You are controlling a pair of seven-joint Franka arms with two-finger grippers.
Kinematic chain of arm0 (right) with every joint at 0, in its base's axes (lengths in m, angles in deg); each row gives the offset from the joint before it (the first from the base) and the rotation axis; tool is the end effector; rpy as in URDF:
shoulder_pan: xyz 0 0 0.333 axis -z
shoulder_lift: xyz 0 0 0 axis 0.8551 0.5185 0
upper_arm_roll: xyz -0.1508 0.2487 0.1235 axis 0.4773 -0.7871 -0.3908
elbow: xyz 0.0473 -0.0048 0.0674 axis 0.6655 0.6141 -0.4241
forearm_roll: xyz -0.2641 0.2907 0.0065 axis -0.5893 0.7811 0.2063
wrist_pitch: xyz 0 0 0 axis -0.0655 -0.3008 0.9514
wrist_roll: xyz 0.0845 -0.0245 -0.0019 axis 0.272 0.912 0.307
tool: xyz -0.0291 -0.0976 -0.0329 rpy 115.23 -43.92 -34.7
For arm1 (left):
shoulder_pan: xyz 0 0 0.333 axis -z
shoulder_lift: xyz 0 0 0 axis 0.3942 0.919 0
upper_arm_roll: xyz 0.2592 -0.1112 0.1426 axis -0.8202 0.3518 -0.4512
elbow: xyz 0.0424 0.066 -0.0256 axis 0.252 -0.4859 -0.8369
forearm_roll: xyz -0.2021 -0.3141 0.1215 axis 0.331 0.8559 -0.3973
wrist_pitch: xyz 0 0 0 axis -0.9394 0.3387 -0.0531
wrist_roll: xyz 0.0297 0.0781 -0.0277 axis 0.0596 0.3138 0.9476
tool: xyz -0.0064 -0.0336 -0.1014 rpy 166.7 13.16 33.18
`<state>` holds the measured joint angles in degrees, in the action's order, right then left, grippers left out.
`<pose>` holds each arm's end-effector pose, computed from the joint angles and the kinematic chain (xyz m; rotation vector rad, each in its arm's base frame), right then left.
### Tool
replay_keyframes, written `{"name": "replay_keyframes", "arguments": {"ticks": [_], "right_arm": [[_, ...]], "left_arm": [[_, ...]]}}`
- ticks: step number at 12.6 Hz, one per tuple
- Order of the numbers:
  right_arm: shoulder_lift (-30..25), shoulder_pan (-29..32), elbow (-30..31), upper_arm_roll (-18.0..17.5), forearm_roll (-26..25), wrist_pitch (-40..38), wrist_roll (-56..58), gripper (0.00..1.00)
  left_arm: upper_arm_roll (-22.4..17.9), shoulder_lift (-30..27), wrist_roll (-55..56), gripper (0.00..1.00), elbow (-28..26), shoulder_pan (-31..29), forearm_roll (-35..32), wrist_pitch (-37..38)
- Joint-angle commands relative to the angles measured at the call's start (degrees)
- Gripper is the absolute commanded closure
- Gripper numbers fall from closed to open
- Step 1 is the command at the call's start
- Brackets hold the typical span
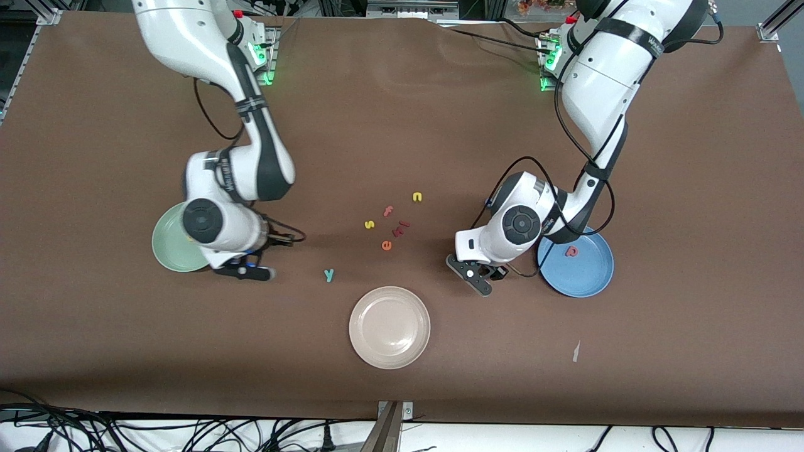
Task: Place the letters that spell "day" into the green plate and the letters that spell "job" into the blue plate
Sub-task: 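Drop the green letter on the green plate while the left gripper drops the J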
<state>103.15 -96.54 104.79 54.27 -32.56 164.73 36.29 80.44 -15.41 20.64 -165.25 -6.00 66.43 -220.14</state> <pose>0.6407 0.1827 0.2723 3.0855 -0.1833 -0.3014 0.6359 -0.3138 0.1716 2.8462 -1.0540 0.0058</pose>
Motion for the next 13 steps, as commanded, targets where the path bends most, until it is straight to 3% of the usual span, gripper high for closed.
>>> {"name": "replay_keyframes", "arguments": {"ticks": [1,3,6,7,8,9,10,13], "right_arm": [[-2.0,-0.4,4.5,5.1,0.6,-1.1,5.2,1.0],[-2.0,-0.4,7.0,7.9,0.8,-0.7,11.4,1.0],[-1.3,0.9,10.0,11.1,1.0,2.1,18.0,1.0],[-0.5,2.9,10.5,11.1,1.1,3.8,18.4,1.0],[0.3,4.6,10.4,11.1,1.3,4.4,19.2,0.93],[0.4,5.5,10.3,10.9,1.7,4.2,18.7,0.28],[0.1,5.3,9.8,10.7,1.8,3.7,18.7,0.0],[-0.1,2.5,8.6,10.5,1.7,3.2,19.2,0.0]], "left_arm": [[-0.2,-1.6,1.5,0.51,-0.8,0.5,-1.6,3.8],[-0.2,-2.2,1.4,0.57,-0.8,0.5,-1.8,6.0],[-0.2,-2.2,1.4,0.91,-0.8,0.6,-2.1,6.4],[-0.2,-2.2,1.4,1.0,-0.8,0.6,-2.1,6.7],[-0.2,-2.3,1.3,1.0,-0.8,0.6,-2.1,6.9],[-0.1,-2.7,1.3,1.0,-0.7,0.6,-2.1,7.6],[-0.1,-3.1,1.2,1.0,-0.6,0.5,-2.1,8.5],[-0.1,-4.7,1.0,1.0,-0.1,0.1,-2.1,11.2]]}}
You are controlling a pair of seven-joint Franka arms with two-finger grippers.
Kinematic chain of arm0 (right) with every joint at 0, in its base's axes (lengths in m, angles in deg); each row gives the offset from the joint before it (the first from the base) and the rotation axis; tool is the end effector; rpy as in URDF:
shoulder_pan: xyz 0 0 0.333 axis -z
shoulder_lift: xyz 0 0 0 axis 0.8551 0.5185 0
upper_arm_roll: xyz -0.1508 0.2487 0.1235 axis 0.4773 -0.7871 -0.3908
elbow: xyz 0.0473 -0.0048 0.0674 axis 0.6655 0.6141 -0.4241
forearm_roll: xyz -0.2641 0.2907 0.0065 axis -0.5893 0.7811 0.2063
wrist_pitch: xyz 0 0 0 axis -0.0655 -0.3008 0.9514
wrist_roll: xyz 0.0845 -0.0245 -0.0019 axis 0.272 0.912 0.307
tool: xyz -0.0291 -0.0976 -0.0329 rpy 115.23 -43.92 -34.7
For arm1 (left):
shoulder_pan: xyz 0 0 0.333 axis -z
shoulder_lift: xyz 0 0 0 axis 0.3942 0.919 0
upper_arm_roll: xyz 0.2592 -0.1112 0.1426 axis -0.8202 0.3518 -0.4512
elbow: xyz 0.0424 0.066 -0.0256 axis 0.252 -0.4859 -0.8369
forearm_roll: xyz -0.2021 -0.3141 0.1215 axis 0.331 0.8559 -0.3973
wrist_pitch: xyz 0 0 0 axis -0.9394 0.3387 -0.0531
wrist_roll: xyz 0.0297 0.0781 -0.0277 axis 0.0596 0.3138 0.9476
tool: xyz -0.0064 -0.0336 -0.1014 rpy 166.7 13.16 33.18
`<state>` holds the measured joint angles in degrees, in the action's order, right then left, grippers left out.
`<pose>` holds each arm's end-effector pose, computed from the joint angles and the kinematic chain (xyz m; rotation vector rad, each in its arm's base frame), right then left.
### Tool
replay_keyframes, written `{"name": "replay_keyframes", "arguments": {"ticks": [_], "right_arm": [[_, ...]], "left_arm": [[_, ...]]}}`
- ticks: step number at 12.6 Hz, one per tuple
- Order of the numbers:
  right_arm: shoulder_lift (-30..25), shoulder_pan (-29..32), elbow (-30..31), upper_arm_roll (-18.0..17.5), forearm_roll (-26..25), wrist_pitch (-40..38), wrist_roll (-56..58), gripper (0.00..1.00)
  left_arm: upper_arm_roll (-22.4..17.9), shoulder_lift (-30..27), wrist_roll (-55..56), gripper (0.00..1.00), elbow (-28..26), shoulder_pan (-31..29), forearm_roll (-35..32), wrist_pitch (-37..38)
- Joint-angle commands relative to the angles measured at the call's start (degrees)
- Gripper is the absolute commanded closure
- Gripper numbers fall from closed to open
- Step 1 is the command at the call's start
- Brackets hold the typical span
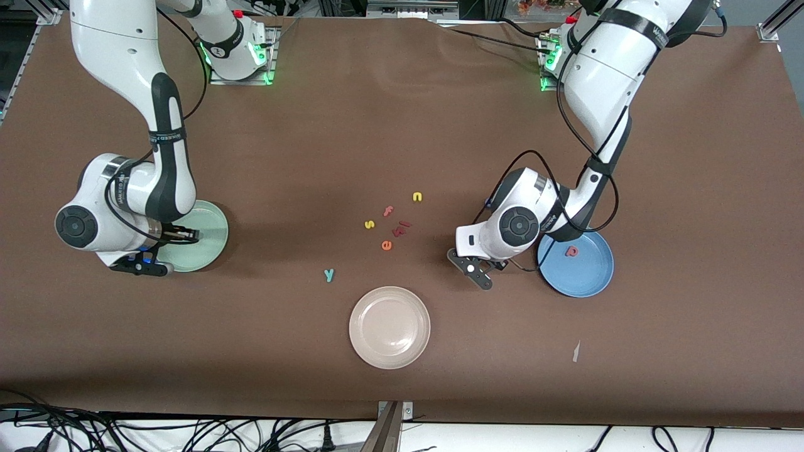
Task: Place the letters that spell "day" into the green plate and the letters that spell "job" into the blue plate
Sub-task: 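Drop the green letter on the green plate while the left gripper drops the J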
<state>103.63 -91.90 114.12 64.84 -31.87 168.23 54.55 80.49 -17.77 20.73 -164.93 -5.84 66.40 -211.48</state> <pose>0.6285 0.0013 0.2404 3.0331 -0.1447 -0.3685 0.6270 -0.3120 0.1901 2.8536 -1.0753 -0.1524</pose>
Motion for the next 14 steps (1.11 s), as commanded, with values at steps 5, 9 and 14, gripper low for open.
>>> {"name": "replay_keyframes", "arguments": {"ticks": [5,9,14], "right_arm": [[-0.4,-6.2,-6.1,-5.4,4.1,-0.1,1.0,0.0],[4.4,-6.4,-12.9,-11.3,8.1,1.5,0.3,0.0],[8.0,-6.5,-16.3,-16.0,8.0,8.8,-9.1,0.0]], "left_arm": [[-0.4,-7.9,-5.3,1.0,-0.4,-3.4,-2.0,14.3],[-0.4,-10.8,-27.2,1.0,-0.9,-12.4,-2.1,21.2],[-0.4,-10.0,-43.6,1.0,-1.7,-19.5,-3.1,19.8]]}}
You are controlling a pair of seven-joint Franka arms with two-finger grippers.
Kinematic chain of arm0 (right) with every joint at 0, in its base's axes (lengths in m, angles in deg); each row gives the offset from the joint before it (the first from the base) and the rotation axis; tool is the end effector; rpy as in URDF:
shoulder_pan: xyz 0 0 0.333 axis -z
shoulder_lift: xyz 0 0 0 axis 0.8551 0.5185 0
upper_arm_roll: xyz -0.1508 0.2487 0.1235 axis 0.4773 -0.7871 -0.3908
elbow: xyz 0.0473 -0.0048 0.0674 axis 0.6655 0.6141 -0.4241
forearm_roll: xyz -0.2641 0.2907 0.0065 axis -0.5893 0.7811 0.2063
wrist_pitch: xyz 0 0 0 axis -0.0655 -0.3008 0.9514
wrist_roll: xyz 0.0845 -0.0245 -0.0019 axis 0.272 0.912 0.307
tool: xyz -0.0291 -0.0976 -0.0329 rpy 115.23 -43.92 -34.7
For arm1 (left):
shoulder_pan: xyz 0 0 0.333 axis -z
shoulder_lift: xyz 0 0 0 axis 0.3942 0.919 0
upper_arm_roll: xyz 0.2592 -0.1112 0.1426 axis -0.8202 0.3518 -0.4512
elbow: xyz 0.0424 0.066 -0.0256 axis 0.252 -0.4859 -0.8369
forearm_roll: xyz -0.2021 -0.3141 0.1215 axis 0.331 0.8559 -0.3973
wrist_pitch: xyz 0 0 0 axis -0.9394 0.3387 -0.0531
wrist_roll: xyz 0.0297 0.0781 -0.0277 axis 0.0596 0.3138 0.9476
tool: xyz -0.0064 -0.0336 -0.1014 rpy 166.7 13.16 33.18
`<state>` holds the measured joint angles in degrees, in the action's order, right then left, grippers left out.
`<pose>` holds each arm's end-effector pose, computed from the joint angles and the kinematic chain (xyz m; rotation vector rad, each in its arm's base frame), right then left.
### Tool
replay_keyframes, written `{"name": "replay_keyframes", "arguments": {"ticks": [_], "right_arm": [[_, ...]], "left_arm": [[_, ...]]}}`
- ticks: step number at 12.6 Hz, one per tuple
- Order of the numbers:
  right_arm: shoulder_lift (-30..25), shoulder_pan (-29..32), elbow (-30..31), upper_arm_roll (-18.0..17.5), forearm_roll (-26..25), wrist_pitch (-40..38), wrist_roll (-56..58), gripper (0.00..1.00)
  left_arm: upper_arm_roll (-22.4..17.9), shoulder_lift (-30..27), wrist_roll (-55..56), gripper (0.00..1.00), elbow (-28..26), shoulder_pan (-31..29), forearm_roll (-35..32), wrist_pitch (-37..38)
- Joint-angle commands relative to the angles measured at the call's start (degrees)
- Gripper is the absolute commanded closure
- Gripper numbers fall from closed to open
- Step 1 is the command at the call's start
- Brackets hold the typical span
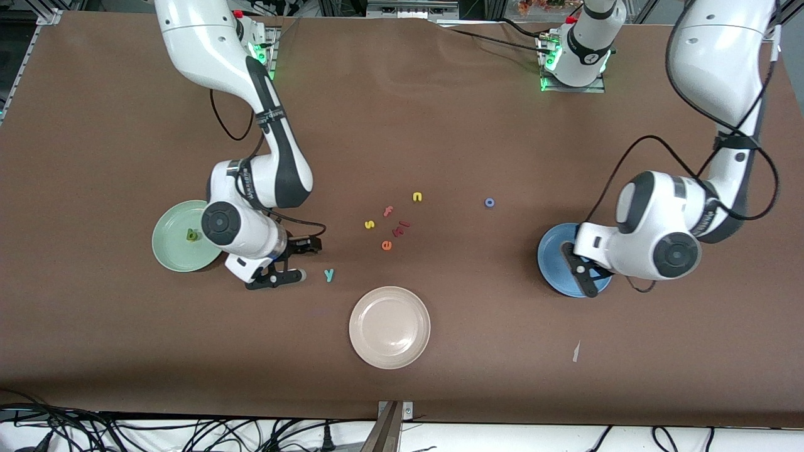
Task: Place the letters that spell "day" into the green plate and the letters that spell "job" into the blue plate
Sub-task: 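Drop the green letter on the green plate while the left gripper drops the J, then grasp the teal k letter with the right gripper while the left gripper reaches the ring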
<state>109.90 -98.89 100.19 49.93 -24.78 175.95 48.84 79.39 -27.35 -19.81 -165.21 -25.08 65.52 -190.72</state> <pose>0.6488 0.2690 0.2332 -3.0378 -0.2179 0.0926 0.6675 -0.0712 0.2765 2.5221 -1.5492 -0.3735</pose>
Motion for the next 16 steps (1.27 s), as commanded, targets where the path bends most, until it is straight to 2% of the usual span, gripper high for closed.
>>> {"name": "replay_keyframes", "arguments": {"ticks": [1,4,6,9,10,11,12,14,15,16], "right_arm": [[2.3,0.5,-2.9,-1.3,0.9,1.7,-5.3,0.0],[6.5,0.1,-8.5,-2.6,0.8,3.2,-11.6,0.0],[9.6,-0.2,-12.5,-2.7,0.7,3.2,-14.0,0.0],[11.1,-0.1,-13.4,-2.7,0.5,4.0,-13.4,0.0],[11.5,-0.2,-13.4,-2.7,0.2,4.0,-13.3,0.01],[12.1,-0.2,-13.4,-2.7,-0.2,4.0,-13.3,0.01],[12.4,-0.2,-13.4,-2.8,-0.3,4.0,-13.3,0.05],[12.5,-0.2,-13.2,-2.8,-0.4,4.0,-13.2,0.15],[12.5,-0.3,-13.2,-2.8,-0.3,4.0,-13.3,0.24],[12.5,-0.2,-13.2,-2.8,-0.3,4.0,-13.1,0.39]], "left_arm": [[0.8,-0.5,-3.5,1.0,-2.7,-0.3,-4.7,-2.8],[0.7,-0.5,-3.7,1.0,-6.1,-0.3,-5.7,-7.0],[0.7,-0.8,-3.7,1.0,-10.5,-0.4,-5.7,-13.0],[0.7,-0.9,-3.7,1.0,-12.2,-0.3,-5.7,-15.6],[0.7,-0.8,-3.6,0.85,-12.2,-0.3,-5.6,-15.7],[0.7,-0.8,-3.6,0.56,-12.2,-0.3,-5.6,-15.7],[0.8,-1.0,-3.7,0.01,-12.2,-0.3,-5.7,-15.6],[0.9,-2.2,-2.9,0.0,-12.1,-0.3,-5.4,-14.9],[1.0,-2.9,-2.7,0.0,-12.1,-0.3,-4.8,-14.6],[1.0,-3.3,-2.3,0.0,-11.8,-0.3,-4.6,-13.2]]}}
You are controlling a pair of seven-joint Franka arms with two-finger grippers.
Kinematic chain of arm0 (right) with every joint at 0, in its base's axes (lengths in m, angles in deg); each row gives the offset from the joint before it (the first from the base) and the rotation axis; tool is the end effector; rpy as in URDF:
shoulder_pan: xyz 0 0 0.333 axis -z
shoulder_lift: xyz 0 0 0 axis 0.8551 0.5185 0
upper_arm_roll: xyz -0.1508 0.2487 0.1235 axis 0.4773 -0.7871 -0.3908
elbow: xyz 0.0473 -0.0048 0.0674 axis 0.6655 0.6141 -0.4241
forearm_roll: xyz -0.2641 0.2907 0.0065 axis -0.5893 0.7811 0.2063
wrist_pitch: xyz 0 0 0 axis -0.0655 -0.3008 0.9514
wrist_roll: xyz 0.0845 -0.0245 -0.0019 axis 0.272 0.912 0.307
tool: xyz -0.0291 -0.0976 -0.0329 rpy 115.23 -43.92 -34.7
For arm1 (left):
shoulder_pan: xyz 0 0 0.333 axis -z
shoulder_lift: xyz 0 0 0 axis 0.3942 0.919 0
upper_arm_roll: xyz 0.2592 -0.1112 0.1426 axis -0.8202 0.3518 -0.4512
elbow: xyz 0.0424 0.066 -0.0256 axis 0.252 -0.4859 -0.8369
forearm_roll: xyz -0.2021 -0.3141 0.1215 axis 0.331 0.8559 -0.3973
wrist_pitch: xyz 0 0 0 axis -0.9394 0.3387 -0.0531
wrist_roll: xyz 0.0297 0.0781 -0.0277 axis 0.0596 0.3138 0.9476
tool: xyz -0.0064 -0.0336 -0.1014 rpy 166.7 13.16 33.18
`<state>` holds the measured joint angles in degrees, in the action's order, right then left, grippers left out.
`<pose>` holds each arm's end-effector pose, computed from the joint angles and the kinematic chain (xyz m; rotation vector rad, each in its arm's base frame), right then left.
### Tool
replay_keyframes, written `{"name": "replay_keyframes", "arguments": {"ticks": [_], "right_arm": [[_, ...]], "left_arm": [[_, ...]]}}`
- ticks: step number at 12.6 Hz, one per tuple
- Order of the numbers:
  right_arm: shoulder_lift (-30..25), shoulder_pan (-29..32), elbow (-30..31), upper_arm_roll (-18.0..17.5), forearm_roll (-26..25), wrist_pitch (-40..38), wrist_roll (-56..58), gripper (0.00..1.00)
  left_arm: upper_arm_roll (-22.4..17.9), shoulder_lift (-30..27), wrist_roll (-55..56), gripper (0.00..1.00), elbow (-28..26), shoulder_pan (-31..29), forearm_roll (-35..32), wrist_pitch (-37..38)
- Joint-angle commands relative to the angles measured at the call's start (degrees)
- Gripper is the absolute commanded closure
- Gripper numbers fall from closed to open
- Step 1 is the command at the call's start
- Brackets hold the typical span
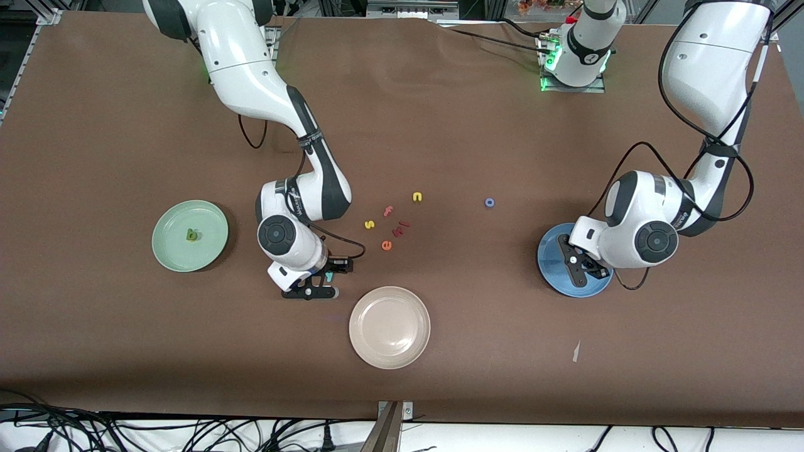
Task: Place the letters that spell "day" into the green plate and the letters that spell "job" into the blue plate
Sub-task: 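Grasp the teal k letter with the right gripper while the left gripper reaches the ring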
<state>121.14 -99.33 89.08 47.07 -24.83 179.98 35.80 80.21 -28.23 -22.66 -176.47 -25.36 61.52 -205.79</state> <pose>0.6619 0.3285 0.1771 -3.0600 -0.0079 0.0173 0.6430 -0.0790 0.2222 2.5003 -1.7293 -0.2865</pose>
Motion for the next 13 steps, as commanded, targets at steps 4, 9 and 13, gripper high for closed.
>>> {"name": "replay_keyframes", "arguments": {"ticks": [4,9,13], "right_arm": [[1.2,0.1,-2.1,0.1,-0.1,-0.2,-0.3,0.87],[-0.1,0.8,-2.8,0.6,-0.1,-4.4,0.0,1.0],[-6.1,2.3,-1.6,6.5,-0.1,-18.5,4.2,1.0]], "left_arm": [[4.0,-4.6,16.3,0.0,-0.2,0.7,-0.6,7.5],[11.7,-7.0,48.6,0.0,-0.8,0.8,-0.6,13.3],[18.6,-7.0,84.6,0.0,-1.1,1.4,-1.0,14.1]]}}
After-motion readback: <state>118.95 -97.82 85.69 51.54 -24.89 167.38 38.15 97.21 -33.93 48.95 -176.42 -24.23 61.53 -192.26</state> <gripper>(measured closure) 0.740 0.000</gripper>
